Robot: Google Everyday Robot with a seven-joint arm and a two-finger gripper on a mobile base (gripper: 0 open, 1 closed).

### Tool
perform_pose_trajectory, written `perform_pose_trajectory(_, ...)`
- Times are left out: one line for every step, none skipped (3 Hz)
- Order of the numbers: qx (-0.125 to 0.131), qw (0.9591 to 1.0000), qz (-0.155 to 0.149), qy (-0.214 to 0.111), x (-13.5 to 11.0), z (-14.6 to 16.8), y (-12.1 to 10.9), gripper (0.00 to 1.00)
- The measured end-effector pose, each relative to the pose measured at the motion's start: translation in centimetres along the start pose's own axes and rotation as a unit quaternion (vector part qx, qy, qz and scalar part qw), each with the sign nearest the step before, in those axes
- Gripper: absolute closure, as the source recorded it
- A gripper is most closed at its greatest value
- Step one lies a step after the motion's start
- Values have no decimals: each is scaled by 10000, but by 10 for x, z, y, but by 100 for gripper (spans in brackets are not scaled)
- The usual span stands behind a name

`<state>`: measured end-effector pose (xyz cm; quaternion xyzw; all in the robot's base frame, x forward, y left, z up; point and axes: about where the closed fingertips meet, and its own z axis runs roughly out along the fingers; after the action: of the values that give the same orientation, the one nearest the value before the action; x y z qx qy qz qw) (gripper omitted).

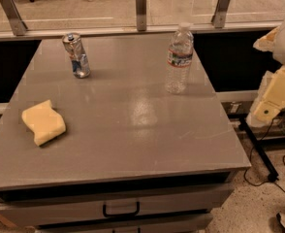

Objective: Move water bottle near sponge

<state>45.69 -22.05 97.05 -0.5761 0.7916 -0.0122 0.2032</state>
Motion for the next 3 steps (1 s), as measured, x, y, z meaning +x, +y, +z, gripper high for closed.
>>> perform_pose_trajectory(86, 9942, 527, -935, -1, 29, -32, 0)
perform_pose_trajectory(64, 9722, 1154, -2034, -5, 67, -62, 0)
perform_pose_trajectory(48, 9452, 1407, -2947, -29, 84, -95, 0)
